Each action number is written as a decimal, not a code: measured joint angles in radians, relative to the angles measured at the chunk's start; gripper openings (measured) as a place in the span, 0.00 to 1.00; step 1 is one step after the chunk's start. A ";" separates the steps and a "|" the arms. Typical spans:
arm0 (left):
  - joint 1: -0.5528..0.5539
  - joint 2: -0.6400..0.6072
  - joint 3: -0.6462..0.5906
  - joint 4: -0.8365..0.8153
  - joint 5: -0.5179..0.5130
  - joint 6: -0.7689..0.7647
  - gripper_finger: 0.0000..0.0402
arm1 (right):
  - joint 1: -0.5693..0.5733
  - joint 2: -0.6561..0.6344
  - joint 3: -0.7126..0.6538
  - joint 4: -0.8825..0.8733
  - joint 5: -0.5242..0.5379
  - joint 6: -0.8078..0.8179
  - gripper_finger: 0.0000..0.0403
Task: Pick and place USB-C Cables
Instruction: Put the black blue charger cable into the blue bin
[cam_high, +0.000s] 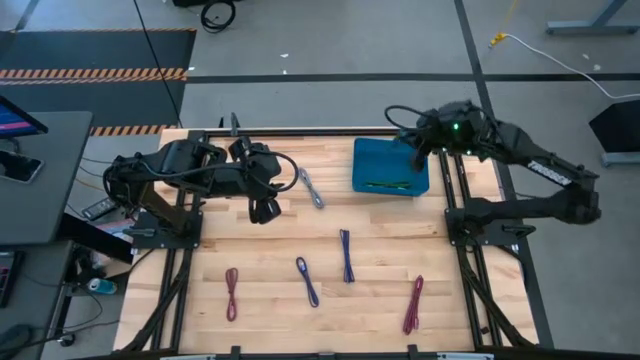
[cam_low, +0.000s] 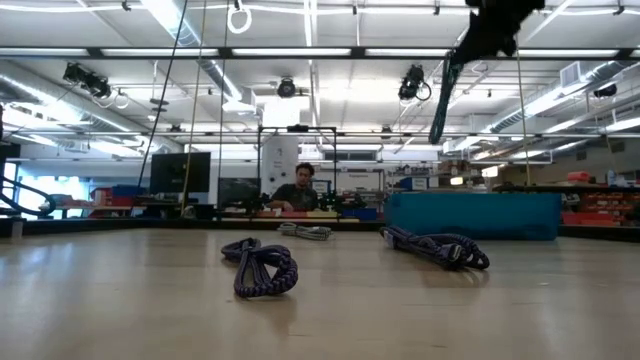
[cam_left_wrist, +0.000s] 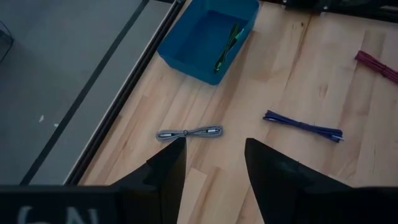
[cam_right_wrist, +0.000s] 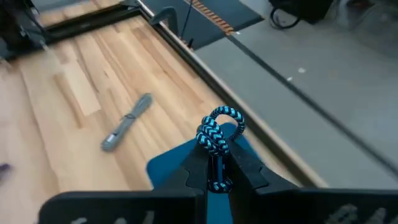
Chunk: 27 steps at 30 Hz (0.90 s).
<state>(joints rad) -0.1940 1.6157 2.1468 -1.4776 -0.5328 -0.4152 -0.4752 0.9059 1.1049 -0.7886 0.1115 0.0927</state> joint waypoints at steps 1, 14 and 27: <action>0.000 0.000 0.000 0.000 0.000 0.000 0.43 | -0.007 -0.020 -0.052 0.034 -0.018 0.022 0.08; 0.000 0.000 0.000 0.000 0.000 -0.020 0.43 | -0.045 -0.093 -0.498 0.433 -0.065 0.189 0.08; 0.000 0.000 0.000 0.000 0.000 -0.020 0.43 | -0.050 -0.094 -0.690 0.554 -0.087 0.286 0.08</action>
<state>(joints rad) -0.1940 1.6161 2.1468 -1.4775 -0.5327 -0.4352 -0.5251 0.8116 0.4152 -0.2347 0.0244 0.3789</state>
